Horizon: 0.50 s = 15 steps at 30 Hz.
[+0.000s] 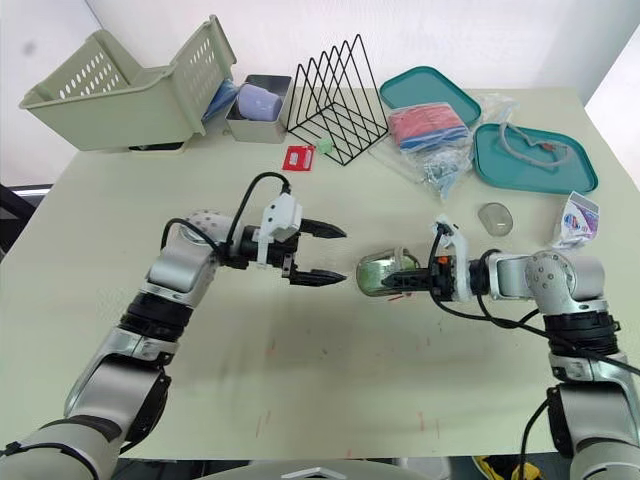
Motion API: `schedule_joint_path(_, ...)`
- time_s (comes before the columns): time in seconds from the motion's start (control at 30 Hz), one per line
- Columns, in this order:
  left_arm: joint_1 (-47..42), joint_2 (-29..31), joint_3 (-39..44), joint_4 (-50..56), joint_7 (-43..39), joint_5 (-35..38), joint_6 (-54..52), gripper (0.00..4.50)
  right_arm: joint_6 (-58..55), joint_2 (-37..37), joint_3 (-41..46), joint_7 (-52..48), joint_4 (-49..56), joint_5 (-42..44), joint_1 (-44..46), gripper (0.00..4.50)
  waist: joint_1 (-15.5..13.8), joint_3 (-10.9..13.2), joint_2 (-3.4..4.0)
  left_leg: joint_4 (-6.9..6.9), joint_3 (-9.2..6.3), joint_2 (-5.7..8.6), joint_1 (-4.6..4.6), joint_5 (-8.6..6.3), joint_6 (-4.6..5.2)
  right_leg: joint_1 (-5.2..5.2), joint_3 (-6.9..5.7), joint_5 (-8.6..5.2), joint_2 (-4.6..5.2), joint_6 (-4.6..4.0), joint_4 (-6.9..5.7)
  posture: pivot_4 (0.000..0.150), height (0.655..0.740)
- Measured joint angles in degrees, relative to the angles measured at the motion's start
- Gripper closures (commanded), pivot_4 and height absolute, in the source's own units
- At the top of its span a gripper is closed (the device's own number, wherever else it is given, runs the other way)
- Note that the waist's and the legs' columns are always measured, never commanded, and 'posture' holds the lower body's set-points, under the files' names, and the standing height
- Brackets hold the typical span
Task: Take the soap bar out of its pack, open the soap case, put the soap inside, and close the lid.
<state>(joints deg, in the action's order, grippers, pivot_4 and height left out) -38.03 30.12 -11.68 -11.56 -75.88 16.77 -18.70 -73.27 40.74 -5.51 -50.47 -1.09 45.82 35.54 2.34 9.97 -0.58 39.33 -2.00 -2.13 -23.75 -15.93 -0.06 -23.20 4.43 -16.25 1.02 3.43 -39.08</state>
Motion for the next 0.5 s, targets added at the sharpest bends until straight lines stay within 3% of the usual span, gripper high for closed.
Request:
schedule_joint_path(0.3,-0.38,-4.81,-0.14,5.26,6.33,1.48,-8.91,0.0,23.06,14.42,-19.47,-20.11,-1.2,-22.69,14.37,2.46,-0.27,0.03,0.05,-0.04,-0.01,-0.01,-0.11,0.0,-0.01,-0.08,-0.03,0.0,0.02,0.0,0.13,0.15,0.74)
schedule_joint_path(0.5,-1.3,-8.13,-1.41,7.33,10.89,1.34,-12.37,0.0,27.52,17.34,-28.48,-28.25,5.12,-33.96,18.15,2.46,-0.15,0.05,0.08,-0.03,0.01,-0.01,-0.11,0.01,-0.02,-0.15,0.01,0.0,0.03,-0.01,0.03,0.15,0.74)
